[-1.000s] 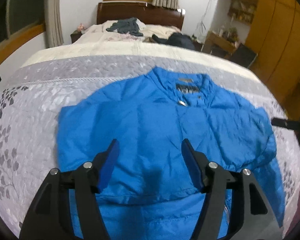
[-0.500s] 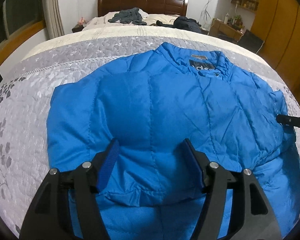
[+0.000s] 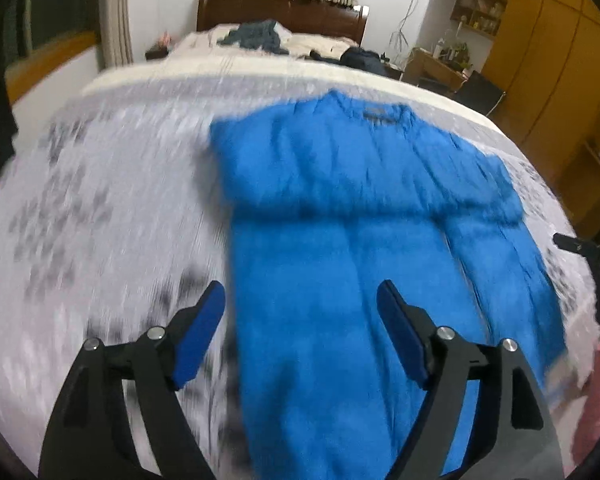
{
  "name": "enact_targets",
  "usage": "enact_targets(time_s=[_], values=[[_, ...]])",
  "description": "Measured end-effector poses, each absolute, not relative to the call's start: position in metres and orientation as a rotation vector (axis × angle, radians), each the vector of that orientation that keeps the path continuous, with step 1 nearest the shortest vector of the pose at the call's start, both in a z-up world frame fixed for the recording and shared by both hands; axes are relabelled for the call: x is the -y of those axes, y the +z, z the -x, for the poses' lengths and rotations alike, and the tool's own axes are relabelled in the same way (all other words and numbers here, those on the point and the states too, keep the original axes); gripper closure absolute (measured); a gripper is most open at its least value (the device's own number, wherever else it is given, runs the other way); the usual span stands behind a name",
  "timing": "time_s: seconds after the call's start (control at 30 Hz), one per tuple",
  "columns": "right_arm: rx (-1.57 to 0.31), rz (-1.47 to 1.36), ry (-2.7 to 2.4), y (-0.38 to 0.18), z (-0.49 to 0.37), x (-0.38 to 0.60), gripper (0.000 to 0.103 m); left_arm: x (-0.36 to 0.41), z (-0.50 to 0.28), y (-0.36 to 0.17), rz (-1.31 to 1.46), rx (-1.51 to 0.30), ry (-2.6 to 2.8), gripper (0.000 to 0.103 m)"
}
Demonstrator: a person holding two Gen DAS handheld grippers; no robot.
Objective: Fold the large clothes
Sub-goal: 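Move both grippers to the white sparkly hem band of the jacket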
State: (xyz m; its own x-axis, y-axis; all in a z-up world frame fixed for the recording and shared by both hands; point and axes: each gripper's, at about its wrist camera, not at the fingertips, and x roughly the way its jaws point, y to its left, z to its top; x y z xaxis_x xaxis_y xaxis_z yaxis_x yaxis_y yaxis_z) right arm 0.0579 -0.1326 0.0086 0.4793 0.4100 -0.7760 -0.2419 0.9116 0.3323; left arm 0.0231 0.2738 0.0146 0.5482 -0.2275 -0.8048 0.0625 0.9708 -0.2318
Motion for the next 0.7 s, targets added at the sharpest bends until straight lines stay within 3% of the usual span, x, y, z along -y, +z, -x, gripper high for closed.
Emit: enact_targets(time_s=[0.37, 0.7], values=[[-1.040, -0.237, 0.385, -0.031, 0.059, 0.146, 0.039, -0.301, 0.093, -0.025, 0.355, -1.099, -0.199, 0.024], [-1.102, -0.330, 0.429, -0.056, 0.110, 0.147, 0.038, -0.285, 0.100, -0.054, 0.493, -1.186, -0.330, 0.024]])
